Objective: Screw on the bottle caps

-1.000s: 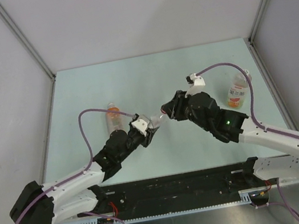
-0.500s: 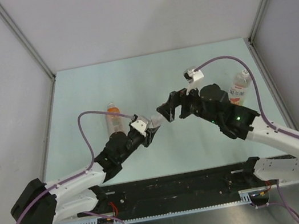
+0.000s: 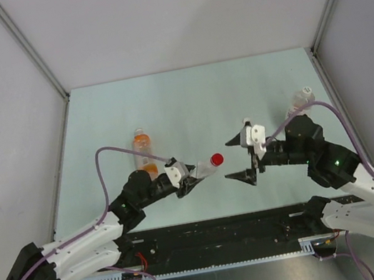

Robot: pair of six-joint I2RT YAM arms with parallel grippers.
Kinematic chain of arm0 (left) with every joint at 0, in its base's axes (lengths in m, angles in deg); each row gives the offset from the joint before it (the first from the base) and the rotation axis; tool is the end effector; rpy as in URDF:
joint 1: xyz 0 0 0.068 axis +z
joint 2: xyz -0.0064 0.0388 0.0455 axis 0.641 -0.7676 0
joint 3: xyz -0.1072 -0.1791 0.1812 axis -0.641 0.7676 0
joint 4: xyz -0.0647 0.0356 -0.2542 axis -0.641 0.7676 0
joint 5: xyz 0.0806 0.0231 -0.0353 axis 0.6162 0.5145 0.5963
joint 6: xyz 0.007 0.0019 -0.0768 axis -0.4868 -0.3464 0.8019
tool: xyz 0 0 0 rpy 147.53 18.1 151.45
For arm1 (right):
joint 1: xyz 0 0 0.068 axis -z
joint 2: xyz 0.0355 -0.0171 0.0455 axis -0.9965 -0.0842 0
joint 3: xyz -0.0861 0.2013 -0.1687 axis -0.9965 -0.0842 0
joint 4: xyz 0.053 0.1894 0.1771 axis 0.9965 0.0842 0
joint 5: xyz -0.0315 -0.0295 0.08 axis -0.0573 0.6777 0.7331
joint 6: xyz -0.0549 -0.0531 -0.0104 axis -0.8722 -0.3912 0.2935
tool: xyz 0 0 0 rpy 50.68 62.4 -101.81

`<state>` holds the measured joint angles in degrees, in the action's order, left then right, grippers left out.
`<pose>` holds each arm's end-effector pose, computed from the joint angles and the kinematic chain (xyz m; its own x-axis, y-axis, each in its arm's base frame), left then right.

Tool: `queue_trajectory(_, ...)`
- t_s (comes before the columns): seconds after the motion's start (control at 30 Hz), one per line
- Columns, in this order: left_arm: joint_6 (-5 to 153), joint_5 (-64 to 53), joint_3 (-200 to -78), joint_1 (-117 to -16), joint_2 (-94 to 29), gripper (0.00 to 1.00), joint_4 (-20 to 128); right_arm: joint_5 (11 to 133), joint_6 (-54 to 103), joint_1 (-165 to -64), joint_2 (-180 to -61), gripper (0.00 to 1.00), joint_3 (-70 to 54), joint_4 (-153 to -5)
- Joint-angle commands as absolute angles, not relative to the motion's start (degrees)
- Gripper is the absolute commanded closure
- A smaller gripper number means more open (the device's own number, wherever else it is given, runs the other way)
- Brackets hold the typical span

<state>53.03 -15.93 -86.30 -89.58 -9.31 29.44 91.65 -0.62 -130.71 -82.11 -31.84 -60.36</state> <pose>0.1340 -0.1905 0.2269 0.0833 0.1360 -0.9872 0.9266 0.3539 0.1270 0.1124 0.1574 0.3681 0.1779 -0.2220 -0.9587 -0.9418 0.2441 -0.2313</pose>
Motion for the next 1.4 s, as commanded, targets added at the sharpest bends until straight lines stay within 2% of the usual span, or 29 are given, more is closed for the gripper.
queue_trajectory(0.0, 49.2, -22.2, -86.4, -89.0, -6.9, 1.0, 33.3, 106.0, -19.3, -130.1, -80.6, 0.12, -32.3, -51.1)
queue_trajectory(0.4, 48.4, -26.8, -88.3, -89.0, -8.9, 1.0, 35.3, 105.8, -20.3, -130.3, -83.7, 0.24, -32.4, -52.5)
queue_trajectory(1.17, 49.7, -25.1, -89.3, -89.0, -10.0, 1.0, 35.7, 95.4, -15.9, -135.3, -87.3, 0.45, -32.4, -54.3)
queue_trajectory(1.27, 49.8, -25.0, -89.3, -89.0, -9.8, 1.0, 35.7, 94.5, -15.3, -135.6, -87.2, 0.58, -32.4, -54.6)
queue_trajectory(1.37, 50.0, -24.9, -89.3, -89.0, -9.4, 1.0, 35.7, 93.2, -14.5, -135.8, -87.5, 0.62, -32.4, -54.8)
